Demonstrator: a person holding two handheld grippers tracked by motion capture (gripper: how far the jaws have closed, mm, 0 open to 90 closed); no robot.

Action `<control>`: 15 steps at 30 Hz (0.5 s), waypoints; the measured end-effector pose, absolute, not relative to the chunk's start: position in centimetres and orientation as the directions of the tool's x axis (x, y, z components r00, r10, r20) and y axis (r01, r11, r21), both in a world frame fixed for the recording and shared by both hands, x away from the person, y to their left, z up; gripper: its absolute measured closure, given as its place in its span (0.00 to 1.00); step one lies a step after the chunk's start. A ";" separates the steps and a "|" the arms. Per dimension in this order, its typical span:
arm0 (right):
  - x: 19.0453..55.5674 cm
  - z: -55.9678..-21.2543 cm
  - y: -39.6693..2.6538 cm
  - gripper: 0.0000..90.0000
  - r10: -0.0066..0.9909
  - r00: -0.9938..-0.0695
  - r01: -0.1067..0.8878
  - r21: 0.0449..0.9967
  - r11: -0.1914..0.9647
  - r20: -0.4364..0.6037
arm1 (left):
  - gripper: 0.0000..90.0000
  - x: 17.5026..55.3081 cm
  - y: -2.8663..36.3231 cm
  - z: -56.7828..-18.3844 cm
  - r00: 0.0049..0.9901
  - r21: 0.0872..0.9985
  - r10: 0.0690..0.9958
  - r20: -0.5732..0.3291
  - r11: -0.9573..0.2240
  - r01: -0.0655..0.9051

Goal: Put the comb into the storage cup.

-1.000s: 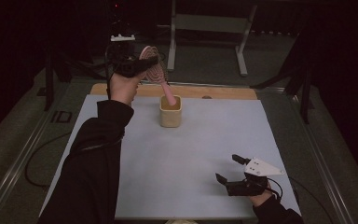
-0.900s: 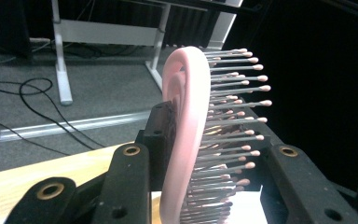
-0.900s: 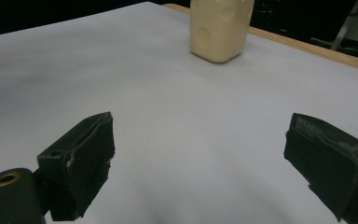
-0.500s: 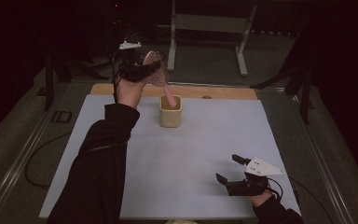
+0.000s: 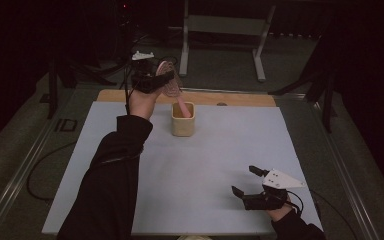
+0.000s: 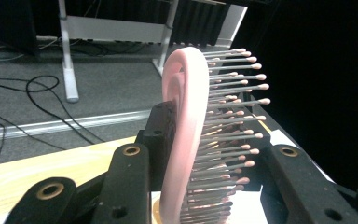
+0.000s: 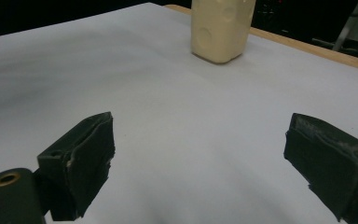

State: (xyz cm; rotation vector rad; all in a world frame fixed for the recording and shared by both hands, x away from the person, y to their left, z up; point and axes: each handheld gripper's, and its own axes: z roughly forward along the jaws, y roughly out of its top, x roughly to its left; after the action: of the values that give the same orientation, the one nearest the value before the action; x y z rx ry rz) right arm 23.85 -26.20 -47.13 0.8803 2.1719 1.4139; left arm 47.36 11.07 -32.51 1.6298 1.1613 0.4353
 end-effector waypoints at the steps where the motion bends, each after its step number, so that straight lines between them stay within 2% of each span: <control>1: 23.9 -47.1 -26.2 0.09 0.692 -0.722 0.286 0.914 0.287 0.009 | 0.73 47.4 11.0 -32.6 0.466 0.884 0.847 -0.254 0.007 0.468; 15: 23.9 -47.2 -26.2 0.09 0.692 -0.722 0.287 0.913 0.289 0.008 | 0.72 48.1 10.6 -34.6 0.467 0.865 0.846 -0.258 -0.013 0.502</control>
State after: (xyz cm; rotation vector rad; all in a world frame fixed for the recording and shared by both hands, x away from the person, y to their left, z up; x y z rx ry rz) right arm 23.87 -26.25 -47.15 0.8799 2.1739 1.4150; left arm 48.07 10.56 -34.64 1.6670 1.1758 0.4104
